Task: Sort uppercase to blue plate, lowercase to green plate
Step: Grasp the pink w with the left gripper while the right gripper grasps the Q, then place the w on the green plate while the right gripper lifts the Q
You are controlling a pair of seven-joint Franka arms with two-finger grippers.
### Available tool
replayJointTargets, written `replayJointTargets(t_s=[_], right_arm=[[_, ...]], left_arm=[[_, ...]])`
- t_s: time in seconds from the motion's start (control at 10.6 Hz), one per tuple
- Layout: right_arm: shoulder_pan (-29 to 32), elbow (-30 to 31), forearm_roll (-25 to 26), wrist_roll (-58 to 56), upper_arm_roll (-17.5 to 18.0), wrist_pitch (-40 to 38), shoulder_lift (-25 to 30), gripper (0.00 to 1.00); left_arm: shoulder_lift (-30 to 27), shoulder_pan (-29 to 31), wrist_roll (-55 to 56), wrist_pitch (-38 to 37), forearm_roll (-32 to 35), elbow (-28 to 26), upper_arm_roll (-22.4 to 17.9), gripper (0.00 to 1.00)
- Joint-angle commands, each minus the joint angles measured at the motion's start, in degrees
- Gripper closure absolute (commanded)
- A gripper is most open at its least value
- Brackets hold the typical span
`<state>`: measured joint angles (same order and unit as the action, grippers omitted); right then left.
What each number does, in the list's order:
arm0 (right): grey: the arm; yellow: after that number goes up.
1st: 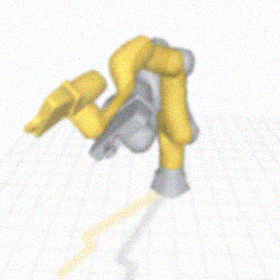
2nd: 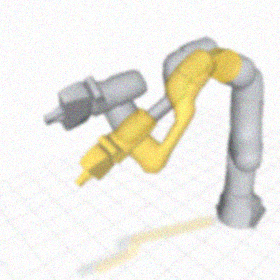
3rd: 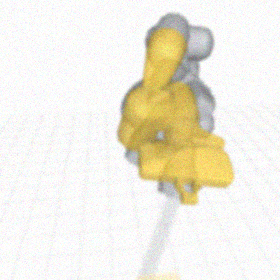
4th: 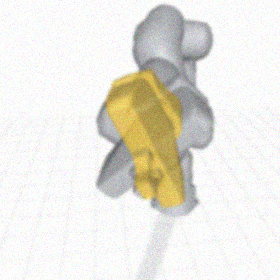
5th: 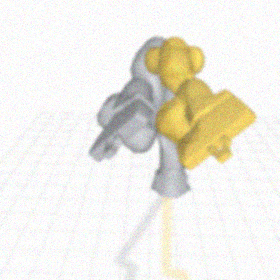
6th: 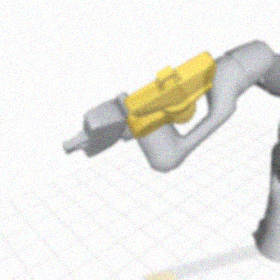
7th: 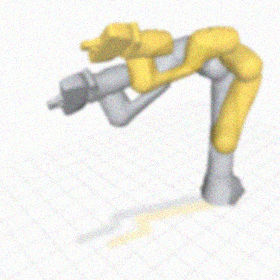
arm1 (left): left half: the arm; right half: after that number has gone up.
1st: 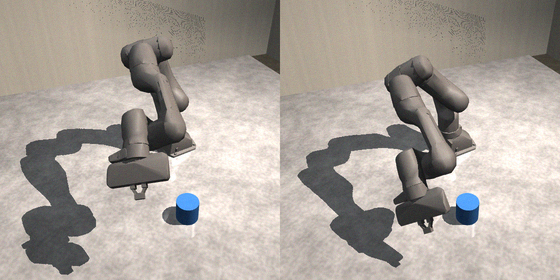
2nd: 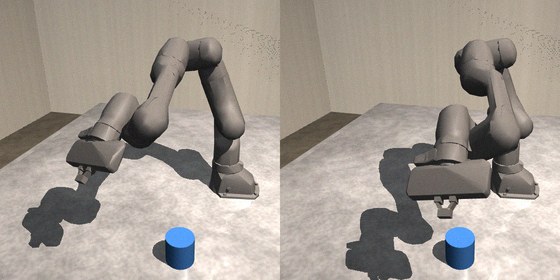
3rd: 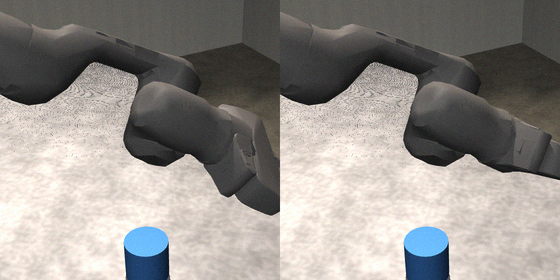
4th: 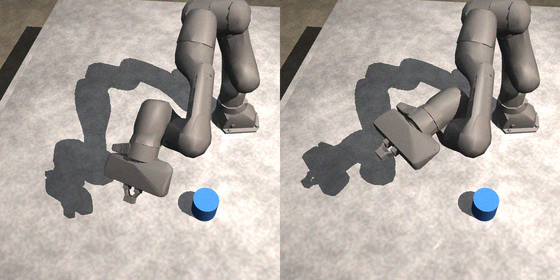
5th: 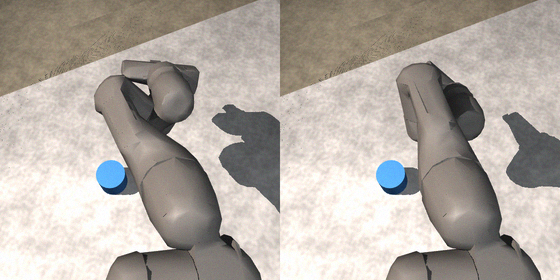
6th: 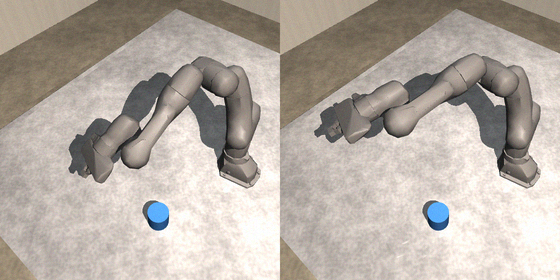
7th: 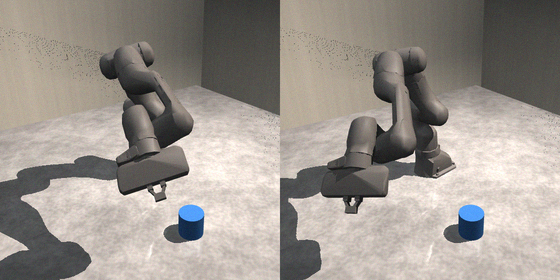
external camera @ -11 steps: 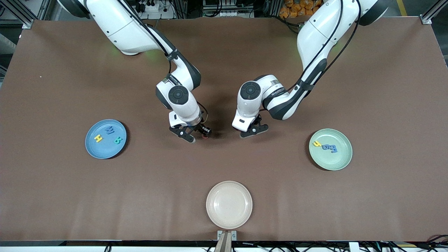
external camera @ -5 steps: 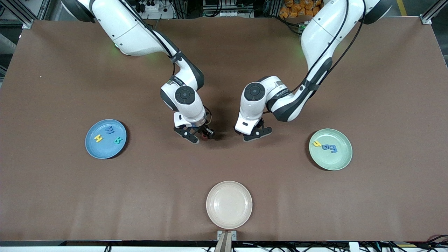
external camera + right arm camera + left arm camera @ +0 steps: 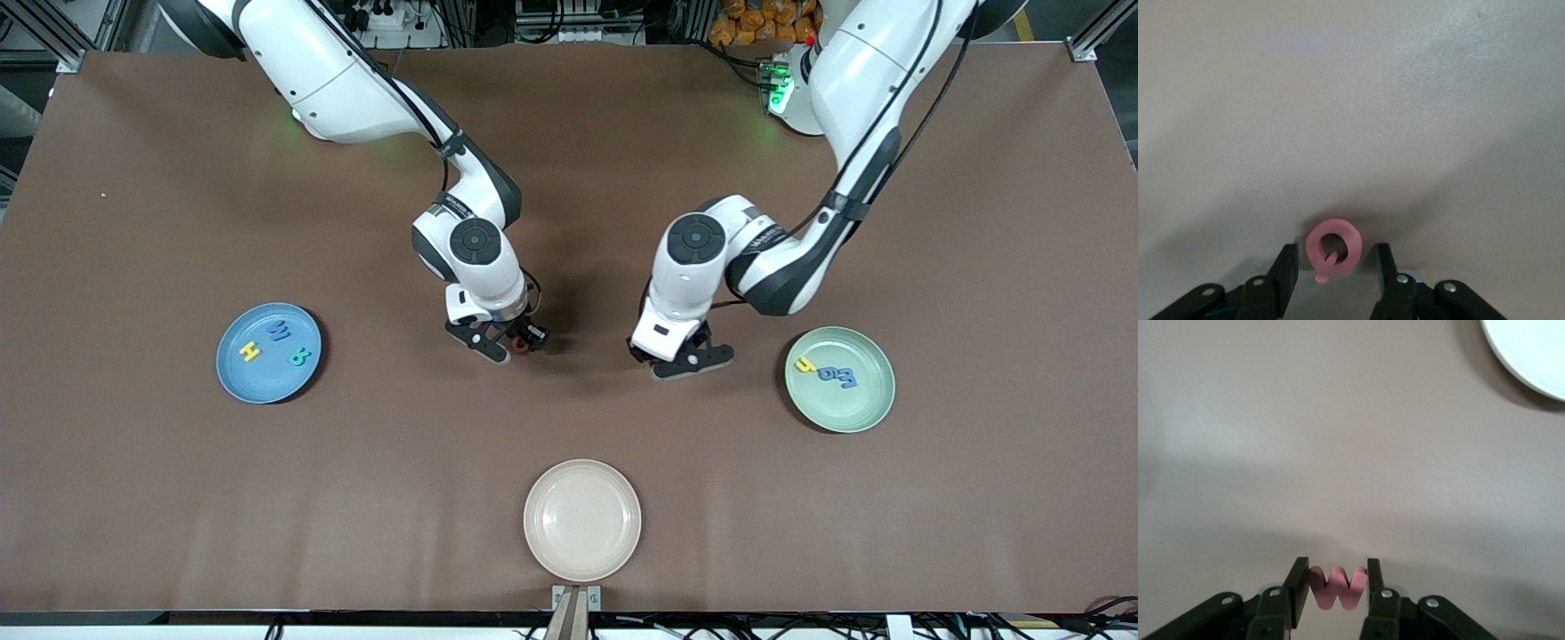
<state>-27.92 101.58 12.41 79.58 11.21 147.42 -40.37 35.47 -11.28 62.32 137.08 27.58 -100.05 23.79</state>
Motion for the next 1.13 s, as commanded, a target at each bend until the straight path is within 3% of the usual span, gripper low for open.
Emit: replayJointTargets(t_s=[0.0,0.38,1.04], right_arm=[[-0.82,-1.74,2.17,2.25,-0.4,-0.38,-1.55,0.46],[-1.0,-1.82,4.03,2.86,-0.4,-0.38,-1.82,0.49],[-1.0,-1.65,5.26,2.86,-0.4,-0.47,-1.73,0.57]], left_arm=[[-2.95,3.88,-9.29,-3.21,-3.92,-1.12,0.91,1.0],[-4.36,9.77,-23.18,-9.45,-8.59,0.38,1.09,1.0],[-4.88,16.62,-35.76,-12.1,-8.95,0.29,1.09,1.0]])
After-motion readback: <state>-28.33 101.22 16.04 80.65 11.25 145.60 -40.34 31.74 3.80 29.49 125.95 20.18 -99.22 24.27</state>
